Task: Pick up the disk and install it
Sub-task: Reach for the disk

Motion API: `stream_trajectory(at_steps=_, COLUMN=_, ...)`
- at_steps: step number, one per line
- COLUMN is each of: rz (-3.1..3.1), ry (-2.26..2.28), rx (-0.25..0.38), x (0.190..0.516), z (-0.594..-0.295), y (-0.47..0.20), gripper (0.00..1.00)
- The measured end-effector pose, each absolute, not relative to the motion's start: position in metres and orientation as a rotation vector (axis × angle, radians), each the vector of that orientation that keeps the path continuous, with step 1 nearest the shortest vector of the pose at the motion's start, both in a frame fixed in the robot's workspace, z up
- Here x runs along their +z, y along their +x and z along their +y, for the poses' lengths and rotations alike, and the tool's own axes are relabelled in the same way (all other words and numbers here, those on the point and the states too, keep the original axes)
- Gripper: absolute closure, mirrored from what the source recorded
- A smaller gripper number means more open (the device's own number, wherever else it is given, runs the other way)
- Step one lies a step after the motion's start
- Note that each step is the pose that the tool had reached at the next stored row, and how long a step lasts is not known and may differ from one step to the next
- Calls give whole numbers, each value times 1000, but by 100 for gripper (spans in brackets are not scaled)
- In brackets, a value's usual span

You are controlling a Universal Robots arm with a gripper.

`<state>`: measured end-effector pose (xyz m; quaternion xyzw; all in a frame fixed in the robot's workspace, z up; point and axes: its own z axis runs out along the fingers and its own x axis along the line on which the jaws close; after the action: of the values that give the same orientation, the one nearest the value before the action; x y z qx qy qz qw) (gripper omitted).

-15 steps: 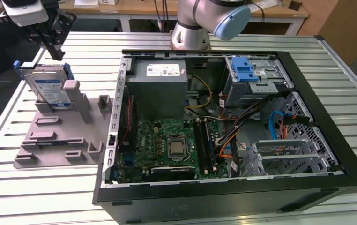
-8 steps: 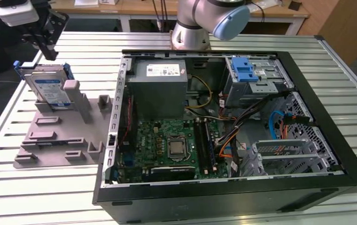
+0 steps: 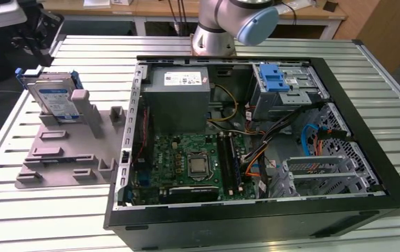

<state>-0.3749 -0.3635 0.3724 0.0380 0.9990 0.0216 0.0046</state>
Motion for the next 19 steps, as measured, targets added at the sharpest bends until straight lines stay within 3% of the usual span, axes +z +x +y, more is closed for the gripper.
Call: stream_trajectory(at_steps=19, rz=3129, ry=119, rx=68, x=370, z=-351, y=-416, gripper=89)
